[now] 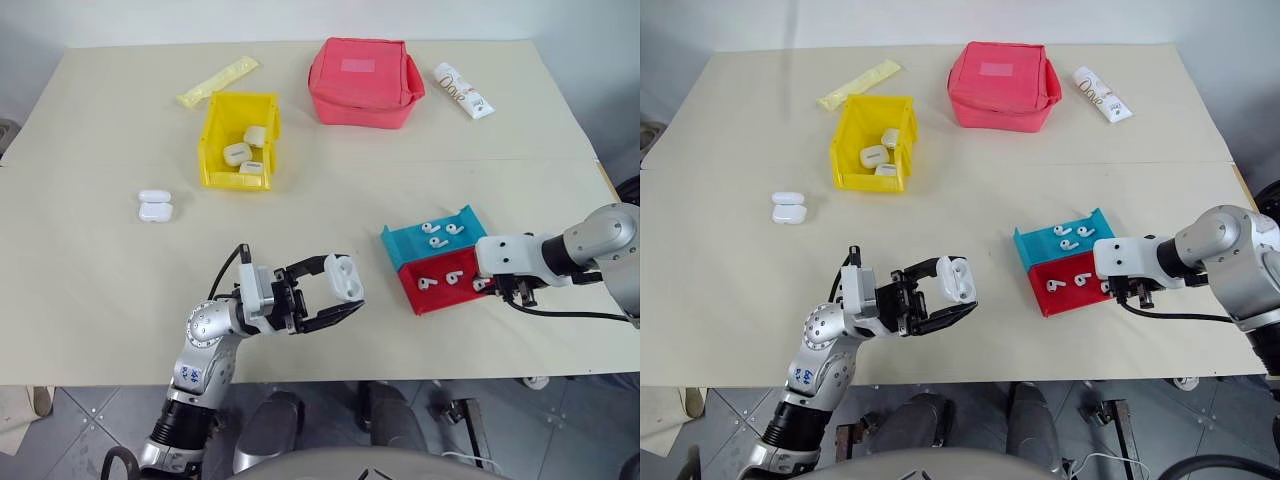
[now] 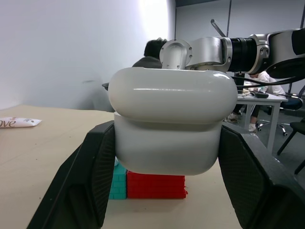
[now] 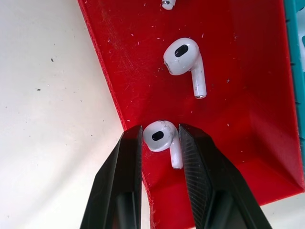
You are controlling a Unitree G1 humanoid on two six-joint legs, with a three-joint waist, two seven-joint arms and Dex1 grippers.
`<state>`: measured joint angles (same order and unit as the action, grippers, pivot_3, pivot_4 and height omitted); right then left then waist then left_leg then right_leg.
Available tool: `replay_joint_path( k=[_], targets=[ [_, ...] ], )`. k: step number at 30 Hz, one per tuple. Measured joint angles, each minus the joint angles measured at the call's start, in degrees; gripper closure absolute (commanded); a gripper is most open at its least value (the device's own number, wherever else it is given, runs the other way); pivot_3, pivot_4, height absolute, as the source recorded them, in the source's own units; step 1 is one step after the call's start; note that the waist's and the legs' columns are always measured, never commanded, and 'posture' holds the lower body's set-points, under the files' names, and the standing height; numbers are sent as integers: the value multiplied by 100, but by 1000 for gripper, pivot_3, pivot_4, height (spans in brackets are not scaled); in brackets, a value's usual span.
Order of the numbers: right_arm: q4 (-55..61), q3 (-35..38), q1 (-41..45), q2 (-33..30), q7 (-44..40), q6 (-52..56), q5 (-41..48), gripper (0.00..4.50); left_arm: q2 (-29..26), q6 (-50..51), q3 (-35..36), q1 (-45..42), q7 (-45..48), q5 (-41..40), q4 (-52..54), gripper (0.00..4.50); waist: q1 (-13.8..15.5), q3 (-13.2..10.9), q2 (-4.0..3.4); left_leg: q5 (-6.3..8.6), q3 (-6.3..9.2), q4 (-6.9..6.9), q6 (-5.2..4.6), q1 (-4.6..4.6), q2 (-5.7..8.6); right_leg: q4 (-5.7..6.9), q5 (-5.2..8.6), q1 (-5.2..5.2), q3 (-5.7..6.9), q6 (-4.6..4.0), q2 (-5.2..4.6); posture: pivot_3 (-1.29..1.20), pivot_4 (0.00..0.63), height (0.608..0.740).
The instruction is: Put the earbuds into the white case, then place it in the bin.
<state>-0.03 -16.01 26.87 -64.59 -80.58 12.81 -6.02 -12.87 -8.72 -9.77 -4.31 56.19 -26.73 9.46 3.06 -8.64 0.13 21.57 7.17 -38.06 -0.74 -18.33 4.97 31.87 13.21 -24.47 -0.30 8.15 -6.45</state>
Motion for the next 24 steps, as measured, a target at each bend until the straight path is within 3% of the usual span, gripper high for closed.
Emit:
replay_joint_path(
  k=[5,9,16,20,24],
  targets=[
    [-77,0,45,6,-19,-53,-92,3255,-56,0,0,6,-35,0,88,1702,0,0,0,0,0,0,0,0,0,0,0,0,0,0,0,0,150,740],
    [-115,0,84,42,-34,-57,-133,3971,-69,1,0,5,-52,0,89,1702,-2,0,0,0,0,0,0,0,0,0,0,0,0,0,0,0,150,740],
    [-118,18,114,144,-75,27,-67,3971,-86,1,0,5,-97,0,89,1702,-5,0,0,0,0,0,0,1,0,0,0,0,0,0,0,0,150,740],
    [223,266,-4,214,-94,505,406,3971,-82,0,-4,-3,-103,1,80,1702,4,0,-1,0,2,0,0,-1,0,0,0,0,0,0,-1,0,150,740],
    [1034,1202,-321,329,35,1599,1446,3971,2,-10,-6,-188,-66,1,-193,1702,35,0,-1,0,5,-2,0,-1,1,0,-1,2,1,0,-2,0,150,740]
  ],
)
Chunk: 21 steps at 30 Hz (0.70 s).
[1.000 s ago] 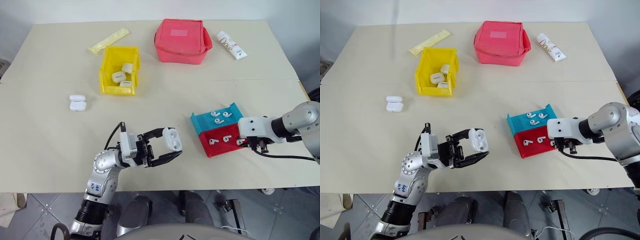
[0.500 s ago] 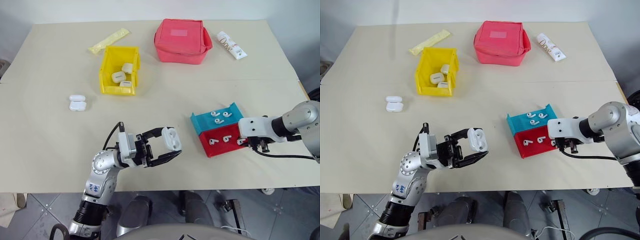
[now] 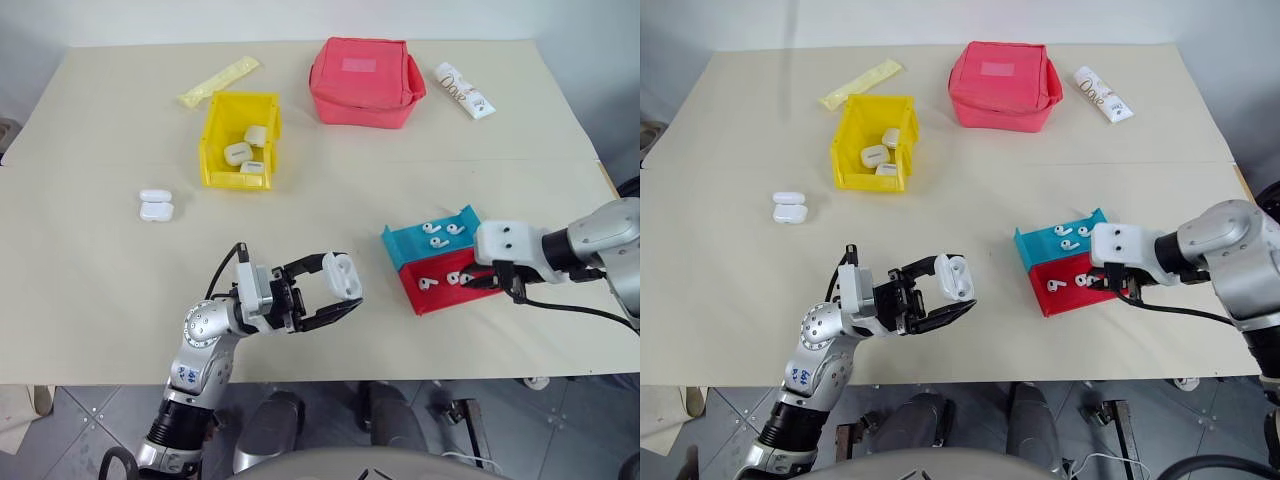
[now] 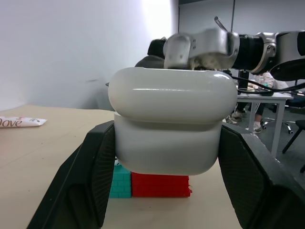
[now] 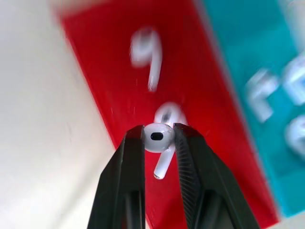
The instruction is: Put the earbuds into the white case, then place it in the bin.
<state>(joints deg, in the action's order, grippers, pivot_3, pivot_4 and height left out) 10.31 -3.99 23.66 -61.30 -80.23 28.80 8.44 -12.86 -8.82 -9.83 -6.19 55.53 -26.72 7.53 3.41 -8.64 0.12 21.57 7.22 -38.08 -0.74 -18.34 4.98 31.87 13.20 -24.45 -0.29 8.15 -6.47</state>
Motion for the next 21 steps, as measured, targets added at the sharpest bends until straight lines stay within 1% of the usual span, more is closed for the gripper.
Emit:
replay_joint_path(
  k=[1,5,8,10,11,13,16,18,21],
  targets=[
    [307,417,-179,105,87,333,383,3971,57,-18,0,-75,33,-2,-131,1702,17,1,1,0,3,0,0,-1,-1,-2,0,1,3,0,0,0,150,740],
    [1324,1569,-691,547,544,1348,1625,3971,266,-76,-20,-436,195,-4,-711,1702,69,1,3,1,0,-2,0,0,0,0,-1,2,1,1,0,0,150,740],
    [1856,2112,-831,1147,1137,1789,2415,3971,393,-144,-12,-794,431,-19,-1179,1702,100,3,7,0,0,-3,0,0,0,1,-3,2,1,1,1,0,150,740],
    [2115,2298,-845,1610,1595,1965,2860,3971,505,-170,-10,-1018,597,-36,-1446,1702,102,4,9,0,0,-3,0,1,-1,1,-3,2,1,1,1,0,150,740],
    [2271,2334,-845,1941,1901,2047,3134,3971,570,-172,-19,-1161,717,-48,-1608,1702,100,5,10,0,0,-2,0,0,-1,2,-3,0,0,1,2,0,150,740],
    [2470,2319,-844,2358,2380,2145,3542,3971,624,-170,-17,-1383,922,-74,-1832,1702,96,5,9,-1,0,-2,-1,-1,1,3,-3,-3,-1,1,1,0,150,740],
    [2563,2184,-823,2943,3017,2082,3833,3971,642,-140,25,-1764,1274,-124,-2232,1702,81,6,12,-1,1,-2,0,1,2,5,-3,-2,0,1,2,0,150,740],
    [2561,1973,-868,3152,3247,1933,3832,3971,643,-102,68,-1995,1466,-159,-2393,1702,64,6,11,-2,1,-2,-1,0,6,9,-3,-4,0,1,0,0,150,740],
    [2530,1605,-977,3327,3356,1553,3693,3971,652,-39,128,-2261,1722,-228,-2530,1702,54,6,12,-5,2,-2,-6,-1,12,11,-4,-3,1,2,-3,0,150,740]
  ],
)
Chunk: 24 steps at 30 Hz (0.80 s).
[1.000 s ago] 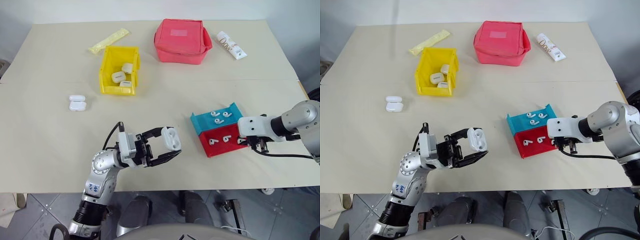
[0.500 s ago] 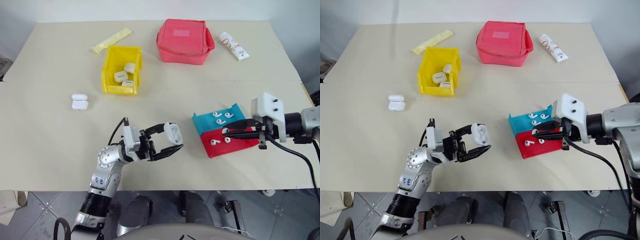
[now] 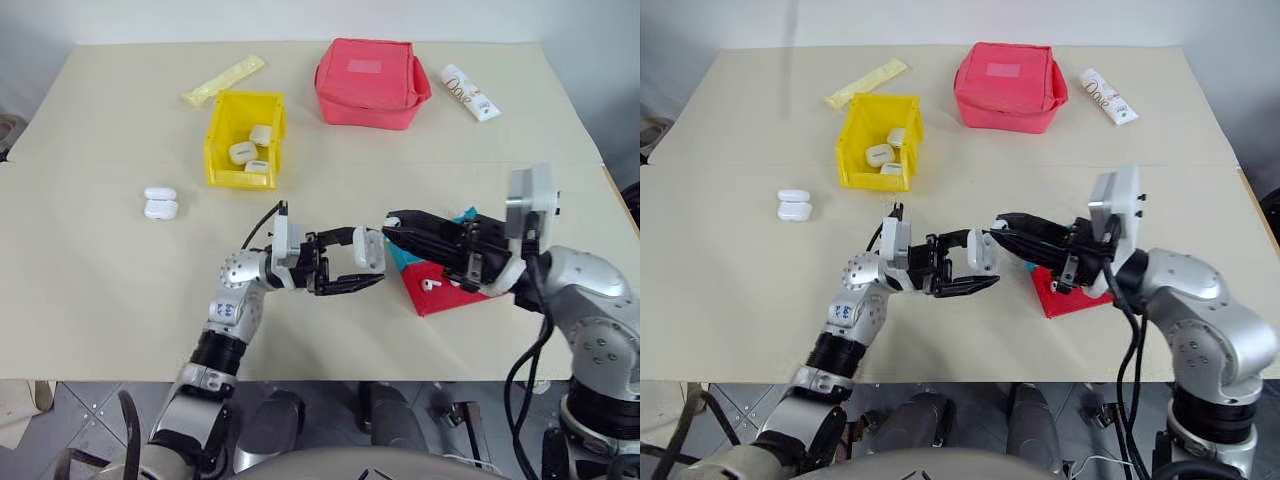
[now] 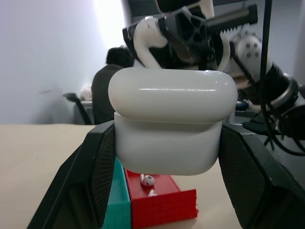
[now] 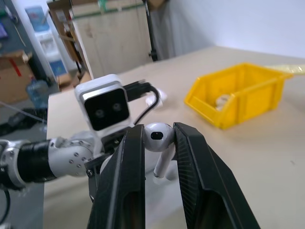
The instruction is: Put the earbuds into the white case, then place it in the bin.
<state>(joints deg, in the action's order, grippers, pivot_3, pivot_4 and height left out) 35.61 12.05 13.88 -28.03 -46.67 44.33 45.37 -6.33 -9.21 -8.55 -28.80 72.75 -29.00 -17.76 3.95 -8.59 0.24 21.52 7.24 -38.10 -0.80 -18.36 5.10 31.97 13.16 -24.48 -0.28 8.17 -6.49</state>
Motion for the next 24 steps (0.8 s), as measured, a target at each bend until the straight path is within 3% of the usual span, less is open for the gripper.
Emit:
replay_joint_path(
  k=[20,24],
  targets=[
    [-1001,-863,-66,54,-414,-1937,-717,3971,-8,445,220,-193,423,-29,-98,1702,-126,0,0,-1,3,6,-2,1,0,2,-1,0,0,1,2,0,150,740],
    [-1045,-969,-119,-210,-628,-2198,-870,3971,24,430,220,-193,424,13,-125,1702,-121,0,0,-1,2,5,-2,1,1,-1,-1,1,0,1,1,0,150,740]
  ],
)
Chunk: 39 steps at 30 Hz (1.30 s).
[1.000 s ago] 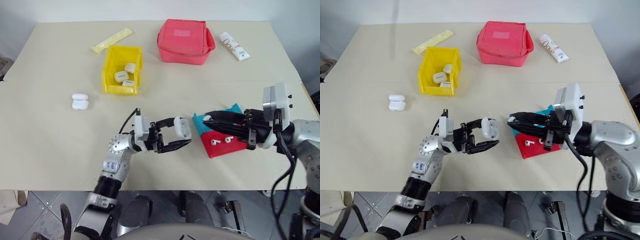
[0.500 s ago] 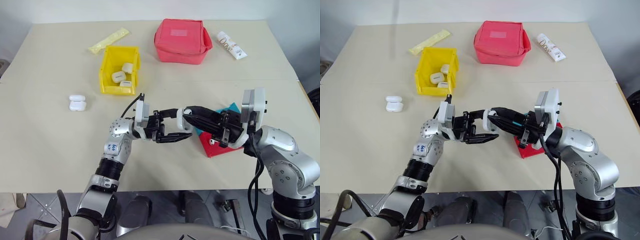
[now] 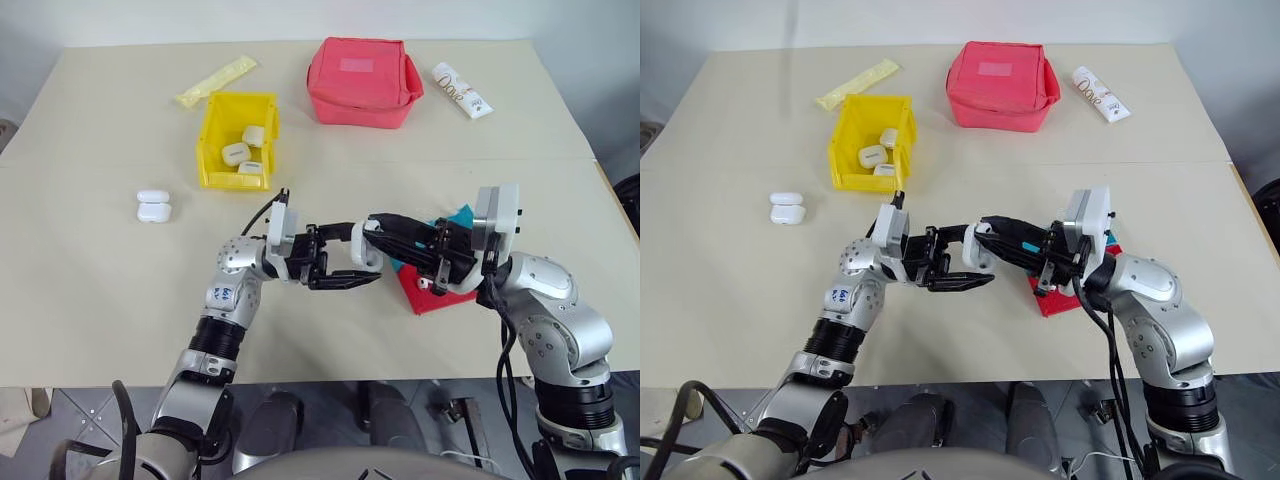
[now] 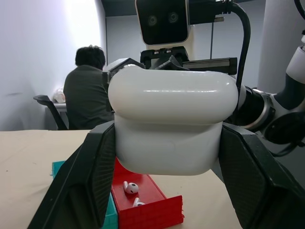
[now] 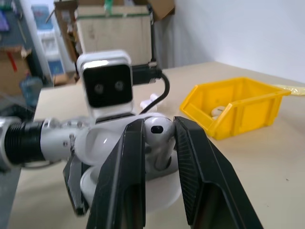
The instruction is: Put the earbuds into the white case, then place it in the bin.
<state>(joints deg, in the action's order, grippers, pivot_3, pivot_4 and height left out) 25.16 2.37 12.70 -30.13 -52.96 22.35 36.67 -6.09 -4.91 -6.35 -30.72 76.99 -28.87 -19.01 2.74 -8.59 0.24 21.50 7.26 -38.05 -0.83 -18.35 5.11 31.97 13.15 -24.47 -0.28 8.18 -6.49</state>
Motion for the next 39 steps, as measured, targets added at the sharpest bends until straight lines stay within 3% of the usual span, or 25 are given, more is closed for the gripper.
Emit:
replay_joint_path(
  k=[12,24,39],
  targets=[
    [-64,-110,201,-785,-143,174,-115,3971,97,-437,0,-230,71,218,-615,1702,11,-1,1,0,0,0,0,-1,0,-10,0,-1,0,0,-2,0,150,740],
    [-71,19,495,-1027,-221,628,8,67,92,-912,378,-554,62,226,-1066,1702,35,-1,5,-1,2,-2,-2,-3,3,-11,-1,1,2,2,-5,0,150,740],
    [-46,567,399,-1303,1,769,81,30,179,-889,418,-599,166,211,-1344,1702,23,-2,7,-1,1,-2,-2,-6,0,-11,-2,-1,1,4,-3,0,150,740]
  ],
)
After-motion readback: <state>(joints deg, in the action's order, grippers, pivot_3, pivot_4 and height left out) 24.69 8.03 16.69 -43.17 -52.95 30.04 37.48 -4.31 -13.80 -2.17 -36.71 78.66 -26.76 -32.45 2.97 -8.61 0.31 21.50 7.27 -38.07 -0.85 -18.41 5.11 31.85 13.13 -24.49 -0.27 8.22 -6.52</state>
